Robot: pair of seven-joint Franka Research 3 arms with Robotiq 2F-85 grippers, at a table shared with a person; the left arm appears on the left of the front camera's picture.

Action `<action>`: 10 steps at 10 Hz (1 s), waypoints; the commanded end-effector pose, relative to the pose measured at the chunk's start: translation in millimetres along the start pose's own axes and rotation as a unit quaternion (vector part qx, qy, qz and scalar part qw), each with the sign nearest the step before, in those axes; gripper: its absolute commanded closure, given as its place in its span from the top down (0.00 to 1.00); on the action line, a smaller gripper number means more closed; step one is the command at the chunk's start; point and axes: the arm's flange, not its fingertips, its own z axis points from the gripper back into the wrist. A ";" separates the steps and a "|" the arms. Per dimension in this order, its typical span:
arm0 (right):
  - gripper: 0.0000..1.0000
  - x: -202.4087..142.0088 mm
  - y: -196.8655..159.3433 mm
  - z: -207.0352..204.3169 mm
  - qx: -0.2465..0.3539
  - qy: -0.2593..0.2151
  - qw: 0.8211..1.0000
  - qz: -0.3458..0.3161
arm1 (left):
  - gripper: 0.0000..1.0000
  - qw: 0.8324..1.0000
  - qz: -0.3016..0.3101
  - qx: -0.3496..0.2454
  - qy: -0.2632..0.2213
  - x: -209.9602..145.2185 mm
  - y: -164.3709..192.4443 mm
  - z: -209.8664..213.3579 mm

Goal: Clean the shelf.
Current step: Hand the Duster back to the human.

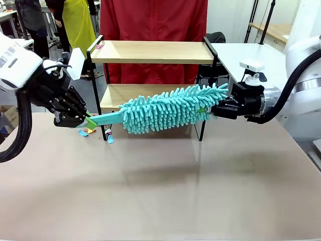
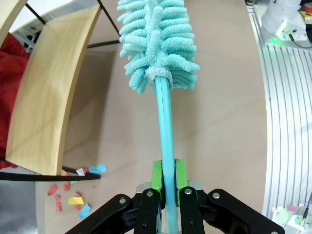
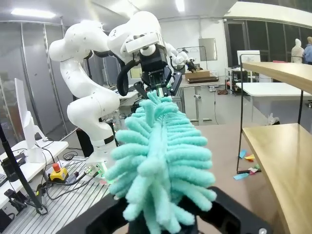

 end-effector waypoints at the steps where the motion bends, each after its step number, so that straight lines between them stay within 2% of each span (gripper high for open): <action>1: 0.00 2.7 -3.3 5.8 0.008 0.001 1.000 0.011 | 0.13 1.000 0.002 -0.003 -0.006 2.3 -1.8 1.5; 2: 0.00 3.8 -4.9 6.0 0.029 0.013 0.999 0.000 | 0.13 1.000 0.002 -0.003 -0.006 2.3 -1.8 1.5; 3: 0.00 4.0 -9.6 6.2 0.016 0.016 1.000 -0.021 | 0.13 1.000 0.002 -0.003 -0.006 2.3 -1.8 1.5; 4: 0.00 1.3 -0.3 0.1 0.008 0.006 1.000 0.003 | 0.13 1.000 0.002 -0.003 -0.006 2.3 -1.8 1.5; 5: 0.00 1.3 -0.3 0.1 0.008 0.006 1.000 0.003 | 0.71 1.000 0.000 -0.001 0.000 0.1 -0.2 -0.2; 6: 0.00 1.3 -0.3 0.1 0.008 0.006 1.000 0.003 | 0.70 1.000 -0.001 0.000 0.000 4.0 1.5 2.9; 7: 0.00 1.3 -0.3 0.1 0.008 0.006 1.000 0.003 | 1.00 1.000 -0.002 -0.004 -0.007 4.2 2.5 6.9; 8: 0.00 1.3 -0.3 0.1 0.008 0.006 1.000 0.003 | 0.75 1.000 -0.007 -0.004 -0.027 3.7 5.4 19.3; 9: 0.00 1.3 -0.3 0.1 0.008 0.006 1.000 0.003 | 1.00 0.999 -0.002 -0.002 -0.050 0.1 7.2 30.3; 10: 0.00 1.3 -0.3 0.1 0.008 0.006 1.000 0.003 | 1.00 0.996 0.013 0.003 -0.092 -11.7 9.6 47.9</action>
